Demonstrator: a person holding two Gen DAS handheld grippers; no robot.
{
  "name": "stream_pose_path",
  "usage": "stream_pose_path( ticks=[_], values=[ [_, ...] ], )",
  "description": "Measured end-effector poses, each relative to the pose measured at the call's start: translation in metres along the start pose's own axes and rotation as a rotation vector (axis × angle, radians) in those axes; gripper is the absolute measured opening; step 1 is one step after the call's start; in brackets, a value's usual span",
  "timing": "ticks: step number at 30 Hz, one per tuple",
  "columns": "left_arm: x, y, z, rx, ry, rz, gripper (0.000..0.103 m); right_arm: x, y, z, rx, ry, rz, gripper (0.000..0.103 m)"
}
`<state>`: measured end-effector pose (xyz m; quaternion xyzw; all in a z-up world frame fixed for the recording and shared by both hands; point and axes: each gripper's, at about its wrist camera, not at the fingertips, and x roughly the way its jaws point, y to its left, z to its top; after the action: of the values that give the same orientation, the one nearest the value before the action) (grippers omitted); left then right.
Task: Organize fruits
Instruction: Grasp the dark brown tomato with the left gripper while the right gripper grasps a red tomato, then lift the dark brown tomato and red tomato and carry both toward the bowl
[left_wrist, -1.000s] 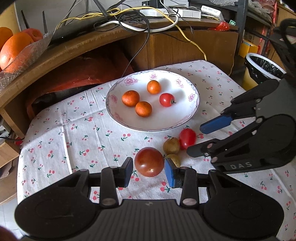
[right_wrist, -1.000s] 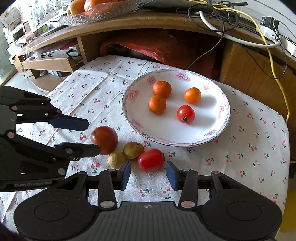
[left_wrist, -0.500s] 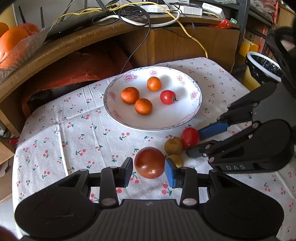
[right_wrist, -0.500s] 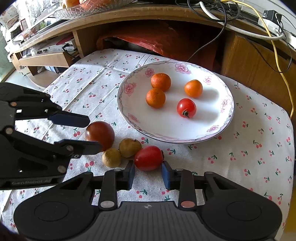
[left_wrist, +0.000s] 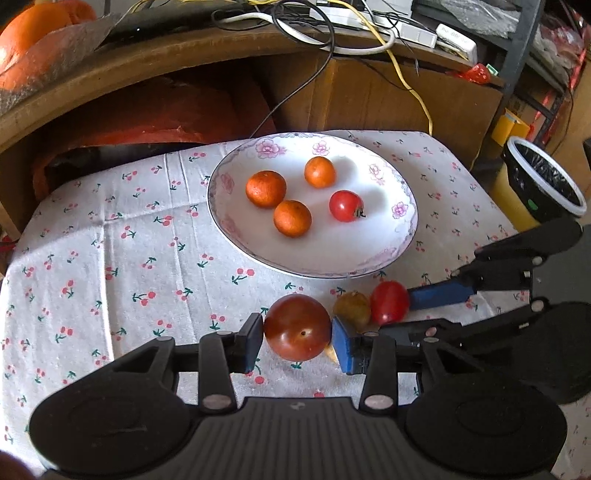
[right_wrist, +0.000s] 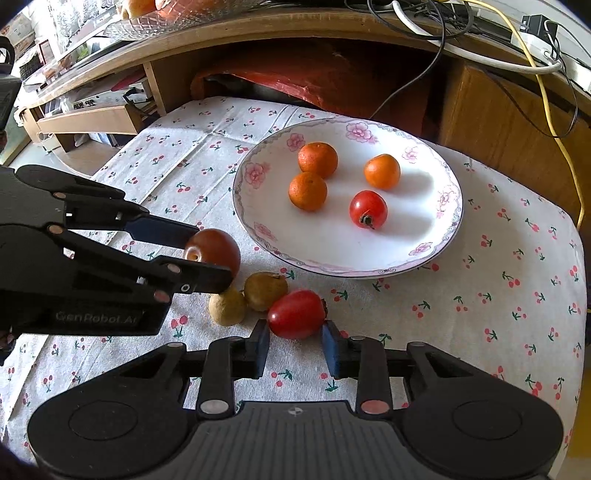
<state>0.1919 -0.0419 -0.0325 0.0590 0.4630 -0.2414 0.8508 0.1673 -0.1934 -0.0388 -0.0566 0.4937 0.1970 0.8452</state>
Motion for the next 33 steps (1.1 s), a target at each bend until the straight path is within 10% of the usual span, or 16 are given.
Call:
stream_pose_path(
  ticks=[33],
  values=[
    [-0.015, -0.008, -0.017, 0.137, 0.020, 0.087, 0.047, -0.002, 0.008, -0.001, -0.029, 0.008, -0.017, 0.026]
  ],
)
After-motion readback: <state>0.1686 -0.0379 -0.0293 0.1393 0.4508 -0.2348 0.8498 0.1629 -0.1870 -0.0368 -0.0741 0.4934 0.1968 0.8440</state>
